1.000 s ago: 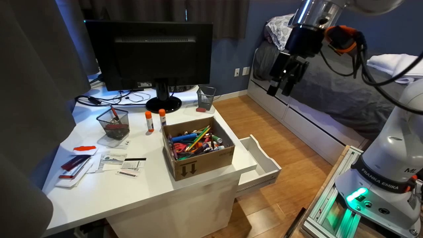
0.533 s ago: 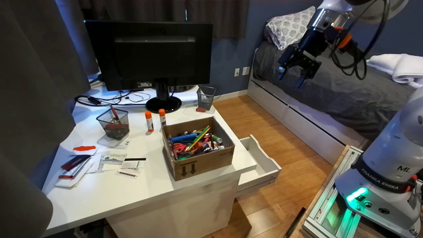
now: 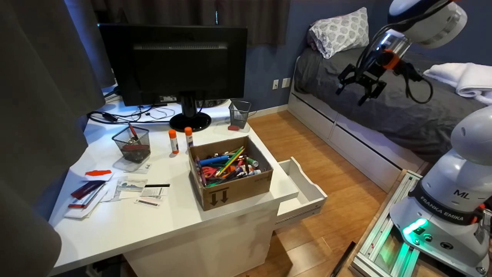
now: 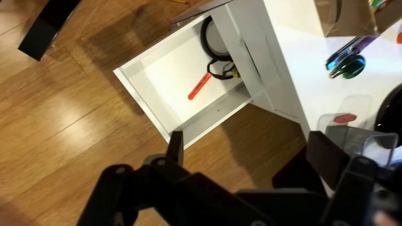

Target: Close the open drawer

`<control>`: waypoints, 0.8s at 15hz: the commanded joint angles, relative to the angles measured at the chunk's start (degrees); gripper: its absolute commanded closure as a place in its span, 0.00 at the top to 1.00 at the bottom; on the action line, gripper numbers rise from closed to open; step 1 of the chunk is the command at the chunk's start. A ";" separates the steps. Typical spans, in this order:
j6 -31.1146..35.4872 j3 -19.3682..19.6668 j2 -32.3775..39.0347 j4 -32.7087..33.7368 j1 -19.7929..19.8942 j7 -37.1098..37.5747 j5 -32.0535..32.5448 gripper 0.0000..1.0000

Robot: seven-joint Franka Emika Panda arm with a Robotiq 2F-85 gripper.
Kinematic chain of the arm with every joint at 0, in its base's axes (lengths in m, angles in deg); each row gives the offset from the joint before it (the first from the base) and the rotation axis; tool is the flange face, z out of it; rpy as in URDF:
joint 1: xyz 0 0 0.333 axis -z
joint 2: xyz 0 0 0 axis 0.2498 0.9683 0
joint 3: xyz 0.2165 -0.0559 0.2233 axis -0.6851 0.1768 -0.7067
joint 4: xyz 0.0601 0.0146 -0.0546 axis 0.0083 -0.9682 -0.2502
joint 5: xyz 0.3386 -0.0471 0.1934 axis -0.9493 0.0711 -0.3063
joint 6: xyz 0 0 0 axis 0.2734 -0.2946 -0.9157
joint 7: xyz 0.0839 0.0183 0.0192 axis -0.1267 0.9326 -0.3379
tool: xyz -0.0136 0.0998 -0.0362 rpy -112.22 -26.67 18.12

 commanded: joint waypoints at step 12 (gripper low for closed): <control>11.83 1.08 17.34 0.36 -4.14 3.87 -4.96 1.00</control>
